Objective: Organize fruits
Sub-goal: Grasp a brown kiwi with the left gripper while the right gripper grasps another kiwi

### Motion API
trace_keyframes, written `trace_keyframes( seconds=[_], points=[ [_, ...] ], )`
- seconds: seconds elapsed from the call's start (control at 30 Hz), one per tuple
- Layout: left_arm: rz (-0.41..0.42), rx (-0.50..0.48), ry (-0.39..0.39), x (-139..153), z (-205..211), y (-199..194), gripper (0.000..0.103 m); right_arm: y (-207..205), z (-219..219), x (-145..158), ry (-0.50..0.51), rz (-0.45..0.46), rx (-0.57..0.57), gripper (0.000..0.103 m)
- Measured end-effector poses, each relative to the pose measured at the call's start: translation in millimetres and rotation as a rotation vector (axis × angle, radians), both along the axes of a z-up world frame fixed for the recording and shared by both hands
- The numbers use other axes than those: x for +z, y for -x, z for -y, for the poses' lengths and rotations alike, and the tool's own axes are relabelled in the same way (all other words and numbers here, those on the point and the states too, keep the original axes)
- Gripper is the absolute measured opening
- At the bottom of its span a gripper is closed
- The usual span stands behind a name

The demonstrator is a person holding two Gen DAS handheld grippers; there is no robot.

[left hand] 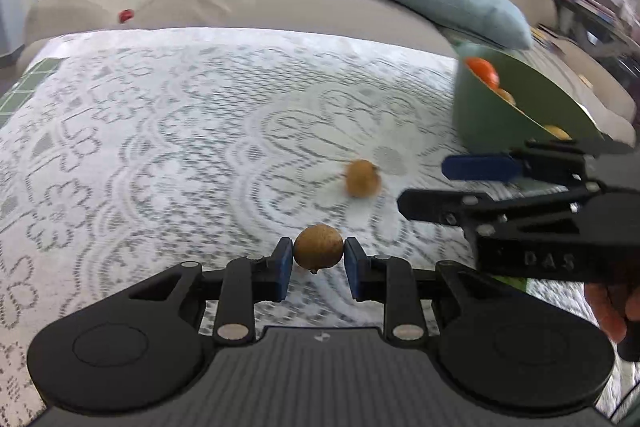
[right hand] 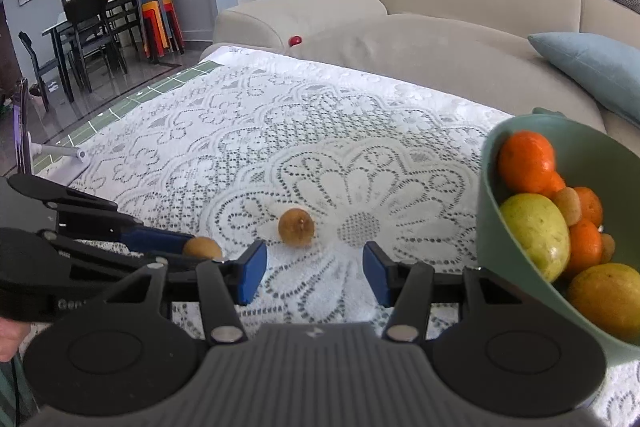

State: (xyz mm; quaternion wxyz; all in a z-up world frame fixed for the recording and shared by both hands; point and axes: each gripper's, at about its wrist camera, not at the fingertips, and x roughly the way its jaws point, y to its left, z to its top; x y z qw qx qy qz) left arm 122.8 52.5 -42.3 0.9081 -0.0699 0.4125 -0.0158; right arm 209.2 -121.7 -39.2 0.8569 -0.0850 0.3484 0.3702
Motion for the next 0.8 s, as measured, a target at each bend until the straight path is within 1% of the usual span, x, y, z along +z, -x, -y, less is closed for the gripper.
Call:
trace_keyframes(
  seconds=[0.1,0.2,0.3,0.37,0.57,0.7,0.8],
  points=[
    [0.004,0.056,-0.009,1,-7,-3,0.031,-4,-8,-2,0.011,0.002,-0.003,0.051],
    [0.003,0.088,0.000,1,-12,-4,0.031,-7,-16,-4,0.020,0.018,0.009,0.050],
    [0.003,0.112,-0.008,0,-14,-4,0.031,-9,-20,-7,0.036,0.027,0.010,0.046],
    [0.002,0.119,-0.009,0,-15,-6,0.031,-12,-22,-8,0.037,0.019,0.013,0.040],
    [0.002,0.127,-0.016,-1,-14,-7,0.031,-14,-28,-11,0.043,0.016,0.019,0.034],
    [0.003,0.125,-0.016,-1,-14,-6,0.031,-15,-33,-14,0.063,0.011,0.023,0.031],
    [0.001,0.125,-0.023,-1,-13,-7,0.031,-18,-34,-18,0.062,-0.009,0.024,0.026]
  ],
)
